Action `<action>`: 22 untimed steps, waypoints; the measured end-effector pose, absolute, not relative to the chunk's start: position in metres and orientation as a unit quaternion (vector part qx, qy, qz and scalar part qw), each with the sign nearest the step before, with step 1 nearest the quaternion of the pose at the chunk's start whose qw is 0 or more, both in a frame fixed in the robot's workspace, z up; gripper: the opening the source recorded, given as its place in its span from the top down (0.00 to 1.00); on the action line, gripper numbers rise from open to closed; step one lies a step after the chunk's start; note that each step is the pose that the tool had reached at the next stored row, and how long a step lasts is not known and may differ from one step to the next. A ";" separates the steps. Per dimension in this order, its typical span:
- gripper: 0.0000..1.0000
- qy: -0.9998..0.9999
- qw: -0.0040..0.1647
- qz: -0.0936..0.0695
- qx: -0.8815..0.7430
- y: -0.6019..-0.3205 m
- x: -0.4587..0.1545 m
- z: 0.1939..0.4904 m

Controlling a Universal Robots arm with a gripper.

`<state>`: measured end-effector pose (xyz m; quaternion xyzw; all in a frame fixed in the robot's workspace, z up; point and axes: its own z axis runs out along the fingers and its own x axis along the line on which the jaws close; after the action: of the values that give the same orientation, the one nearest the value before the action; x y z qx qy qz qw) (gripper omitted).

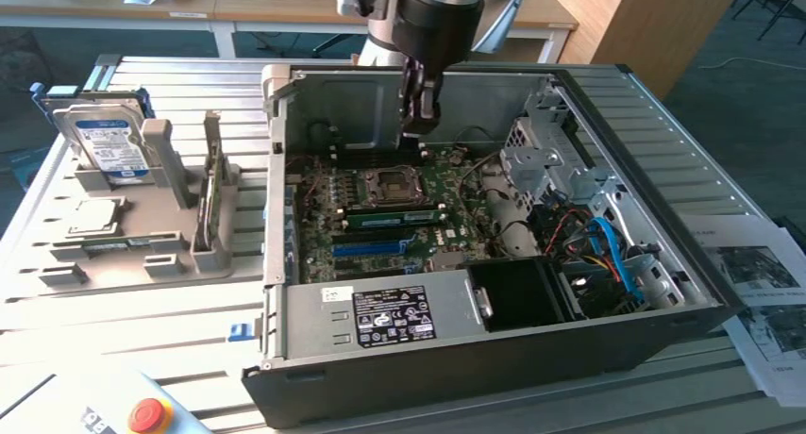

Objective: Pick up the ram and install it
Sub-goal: 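Press down the ram until it locks into place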

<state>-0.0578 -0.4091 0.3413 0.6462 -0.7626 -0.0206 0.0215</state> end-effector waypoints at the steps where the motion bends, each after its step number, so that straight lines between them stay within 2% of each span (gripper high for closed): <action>1: 0.90 -0.768 0.021 -0.021 0.639 -0.409 -0.058 0.341; 22: 0.90 -0.875 0.017 -0.024 0.482 -0.409 -0.058 0.341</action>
<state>-0.0578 -0.4091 0.3413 0.4825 -0.8754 -0.0244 0.0170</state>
